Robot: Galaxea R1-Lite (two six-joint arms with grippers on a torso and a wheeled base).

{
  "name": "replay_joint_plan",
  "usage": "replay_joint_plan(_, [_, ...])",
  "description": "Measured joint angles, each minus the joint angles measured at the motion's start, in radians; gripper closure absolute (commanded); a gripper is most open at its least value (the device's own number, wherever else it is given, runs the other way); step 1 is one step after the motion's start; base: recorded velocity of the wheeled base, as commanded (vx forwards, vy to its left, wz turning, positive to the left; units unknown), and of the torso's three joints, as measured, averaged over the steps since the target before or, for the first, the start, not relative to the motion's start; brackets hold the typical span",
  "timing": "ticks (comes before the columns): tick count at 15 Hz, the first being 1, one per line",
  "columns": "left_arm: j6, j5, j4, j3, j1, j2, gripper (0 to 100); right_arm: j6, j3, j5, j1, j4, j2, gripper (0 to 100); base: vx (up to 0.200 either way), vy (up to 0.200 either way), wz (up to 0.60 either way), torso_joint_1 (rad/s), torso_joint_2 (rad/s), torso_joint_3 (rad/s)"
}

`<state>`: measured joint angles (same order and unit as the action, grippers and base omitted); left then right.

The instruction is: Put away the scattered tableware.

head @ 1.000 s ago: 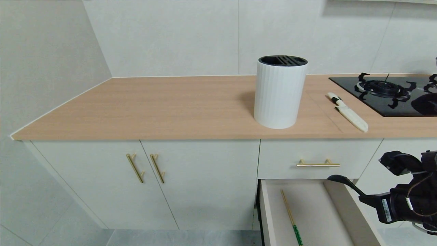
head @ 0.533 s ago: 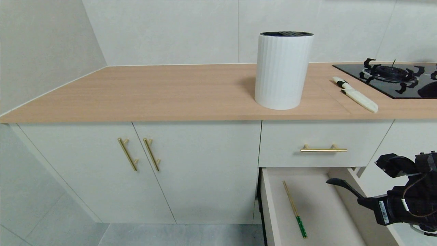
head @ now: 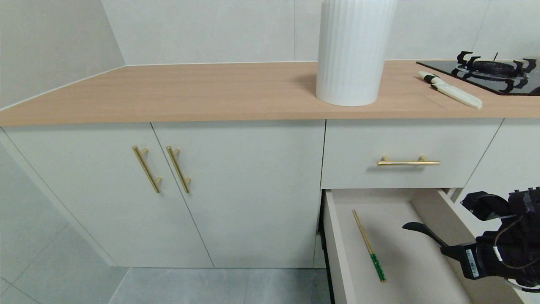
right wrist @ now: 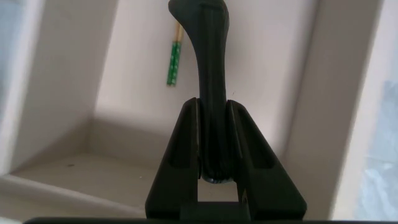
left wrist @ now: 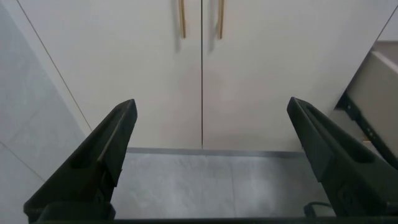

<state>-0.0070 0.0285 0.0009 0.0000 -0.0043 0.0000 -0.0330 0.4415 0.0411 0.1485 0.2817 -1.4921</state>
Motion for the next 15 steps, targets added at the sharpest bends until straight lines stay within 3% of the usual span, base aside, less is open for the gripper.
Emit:
replay_joint_plan(8, [0.000, 0.000, -0.001, 0.000, 0.000, 0.000, 0, 0.000, 0.001, -0.003, 0.000, 0.029, -0.042, 100, 0.000, 0.000, 0.00, -0.003, 0.02, 0.011])
replay_joint_plan(11, [0.000, 0.000, -0.001, 0.000, 0.000, 0.000, 0, 0.002, -0.019, -0.024, 0.000, 0.148, -0.123, 100, 0.000, 0.000, 0.00, 0.000, 0.00, 0.000])
replay_joint_plan(15, [0.000, 0.000, -0.001, 0.000, 0.000, 0.000, 0, 0.066, -0.036, -0.142, 0.027, 0.339, -0.327, 100, 0.000, 0.000, 0.00, 0.000, 0.00, 0.000])
